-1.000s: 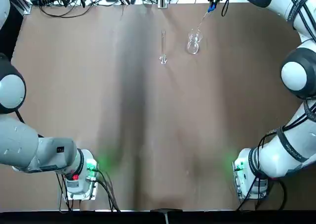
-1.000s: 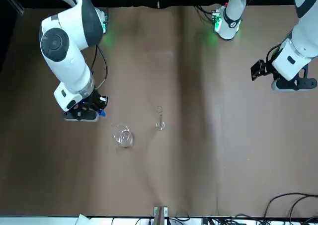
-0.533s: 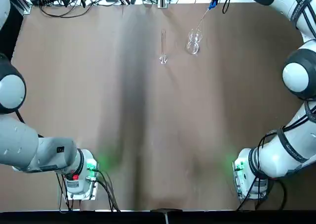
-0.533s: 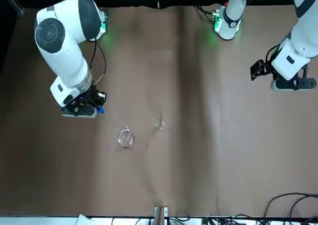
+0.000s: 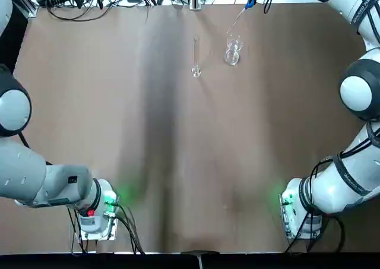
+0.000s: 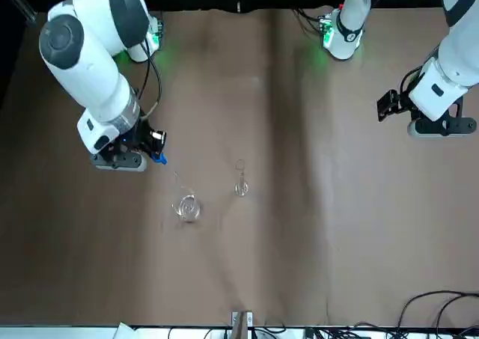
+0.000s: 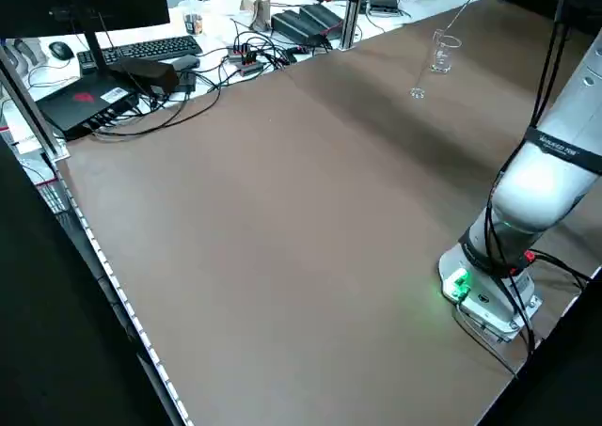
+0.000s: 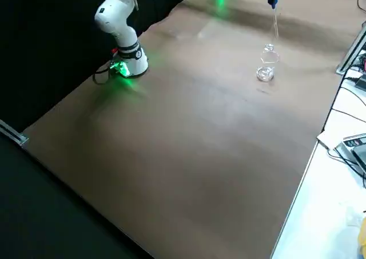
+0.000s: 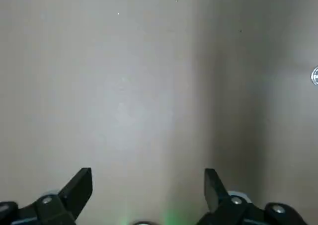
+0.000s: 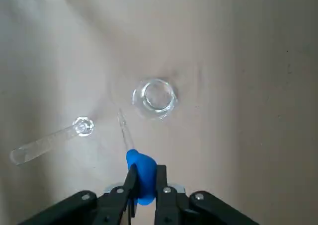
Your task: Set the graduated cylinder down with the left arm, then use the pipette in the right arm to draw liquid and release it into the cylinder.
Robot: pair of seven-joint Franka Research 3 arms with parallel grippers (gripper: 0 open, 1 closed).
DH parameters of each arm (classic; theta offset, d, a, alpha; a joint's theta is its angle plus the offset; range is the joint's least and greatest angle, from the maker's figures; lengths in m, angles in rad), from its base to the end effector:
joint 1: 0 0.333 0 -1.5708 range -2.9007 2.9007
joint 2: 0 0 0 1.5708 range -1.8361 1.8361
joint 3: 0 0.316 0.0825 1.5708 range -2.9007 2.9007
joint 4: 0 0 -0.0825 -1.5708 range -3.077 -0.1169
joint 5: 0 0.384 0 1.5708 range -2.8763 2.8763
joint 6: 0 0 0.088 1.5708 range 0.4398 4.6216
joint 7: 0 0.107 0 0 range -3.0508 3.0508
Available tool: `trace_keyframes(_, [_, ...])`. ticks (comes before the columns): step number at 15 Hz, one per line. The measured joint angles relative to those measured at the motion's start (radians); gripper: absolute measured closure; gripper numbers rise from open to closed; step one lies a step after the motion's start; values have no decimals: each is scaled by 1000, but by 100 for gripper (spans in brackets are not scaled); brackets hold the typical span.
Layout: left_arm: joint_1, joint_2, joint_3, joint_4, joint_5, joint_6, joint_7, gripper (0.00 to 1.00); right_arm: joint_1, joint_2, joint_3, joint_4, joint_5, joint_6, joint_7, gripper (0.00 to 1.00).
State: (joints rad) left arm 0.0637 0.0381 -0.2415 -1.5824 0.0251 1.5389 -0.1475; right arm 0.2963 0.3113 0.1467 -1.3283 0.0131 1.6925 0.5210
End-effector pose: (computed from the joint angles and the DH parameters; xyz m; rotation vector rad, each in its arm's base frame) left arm 0.5529 -0.0940 0.5957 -3.1101 0.0478 0.1196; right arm 0.5993 0.2692 0.5641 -3.0613 0.1339 -0.0354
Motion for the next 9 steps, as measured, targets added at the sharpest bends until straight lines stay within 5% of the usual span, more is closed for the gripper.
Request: trace_keyframes(9, [0, 0, 0, 0, 0, 0, 0, 0, 52, -18, 6, 23, 90, -4, 67, 81])
